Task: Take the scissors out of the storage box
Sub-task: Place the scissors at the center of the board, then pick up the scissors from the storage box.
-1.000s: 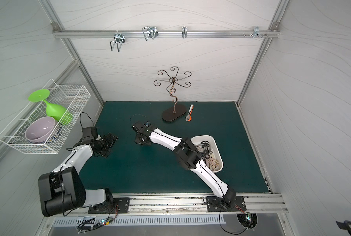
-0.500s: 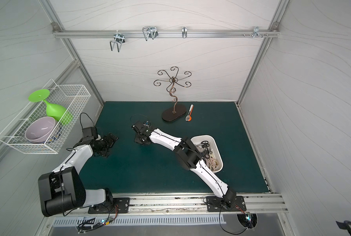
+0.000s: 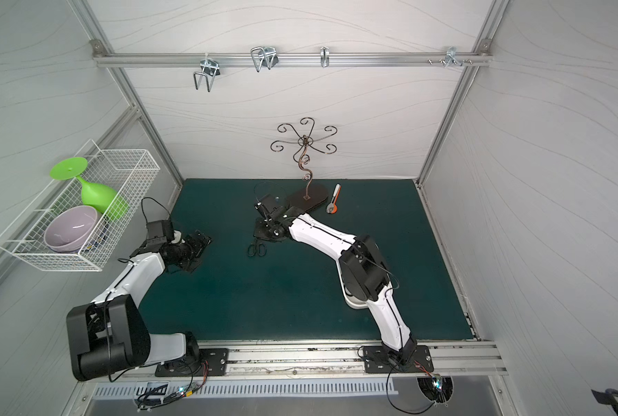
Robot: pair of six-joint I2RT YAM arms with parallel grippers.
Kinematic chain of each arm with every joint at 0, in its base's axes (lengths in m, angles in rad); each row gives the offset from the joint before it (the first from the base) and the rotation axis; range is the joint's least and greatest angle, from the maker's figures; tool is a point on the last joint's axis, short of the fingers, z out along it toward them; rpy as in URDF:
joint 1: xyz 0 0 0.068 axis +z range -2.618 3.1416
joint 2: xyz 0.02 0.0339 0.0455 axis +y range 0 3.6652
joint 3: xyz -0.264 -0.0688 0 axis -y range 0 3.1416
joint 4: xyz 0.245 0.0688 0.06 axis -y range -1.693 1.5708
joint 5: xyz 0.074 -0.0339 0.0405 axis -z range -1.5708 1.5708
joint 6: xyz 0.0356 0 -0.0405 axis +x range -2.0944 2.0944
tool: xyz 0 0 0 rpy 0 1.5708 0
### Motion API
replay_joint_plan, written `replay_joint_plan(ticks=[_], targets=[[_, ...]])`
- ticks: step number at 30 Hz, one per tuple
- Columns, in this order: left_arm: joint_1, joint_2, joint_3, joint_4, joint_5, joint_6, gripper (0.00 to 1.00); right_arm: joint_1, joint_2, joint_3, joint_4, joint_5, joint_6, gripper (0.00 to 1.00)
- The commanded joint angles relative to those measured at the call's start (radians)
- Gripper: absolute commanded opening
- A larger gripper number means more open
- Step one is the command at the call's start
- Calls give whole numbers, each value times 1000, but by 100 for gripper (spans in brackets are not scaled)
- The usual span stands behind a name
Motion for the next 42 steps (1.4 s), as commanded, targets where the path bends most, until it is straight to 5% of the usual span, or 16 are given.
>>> replay_joint_plan(ticks=[1, 11, 21, 27, 42], targets=[[-130, 19, 92, -28, 27, 66, 95, -66, -118, -113, -17, -80, -79, 32], [-497, 116, 200, -29, 15, 36, 94, -280, -461, -484, -127, -116, -207, 32], [-652, 216, 360, -148, -124, 181, 92, -546, -726, -722, -368, -84, -367, 33], [-687, 245, 390, -183, -180, 228, 92, -722, -821, -852, -477, -154, -441, 33], [-686, 222, 355, -192, -227, 229, 92, -726, -799, -983, -360, -82, -384, 30]])
